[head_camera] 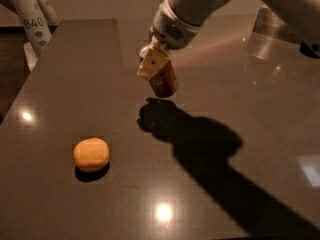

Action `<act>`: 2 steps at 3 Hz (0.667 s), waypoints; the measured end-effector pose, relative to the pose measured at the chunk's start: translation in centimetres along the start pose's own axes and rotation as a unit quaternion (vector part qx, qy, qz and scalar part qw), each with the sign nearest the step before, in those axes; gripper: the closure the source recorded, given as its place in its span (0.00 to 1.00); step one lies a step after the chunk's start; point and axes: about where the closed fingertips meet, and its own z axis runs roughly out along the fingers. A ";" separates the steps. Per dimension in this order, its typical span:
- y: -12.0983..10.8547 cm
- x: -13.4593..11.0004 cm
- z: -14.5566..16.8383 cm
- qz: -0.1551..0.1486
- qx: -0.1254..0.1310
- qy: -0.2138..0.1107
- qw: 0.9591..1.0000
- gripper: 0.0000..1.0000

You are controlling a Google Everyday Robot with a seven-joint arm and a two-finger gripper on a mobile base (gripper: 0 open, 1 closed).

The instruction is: Knock coke can over

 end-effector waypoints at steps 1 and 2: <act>1.2 0.9 0.8 -0.044 -0.028 0.074 0.996 1.00; 2.3 1.4 2.0 -0.081 -0.049 0.128 0.987 1.00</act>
Offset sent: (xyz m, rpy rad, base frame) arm -0.0305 0.0066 -0.0477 -0.4099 0.1349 0.2437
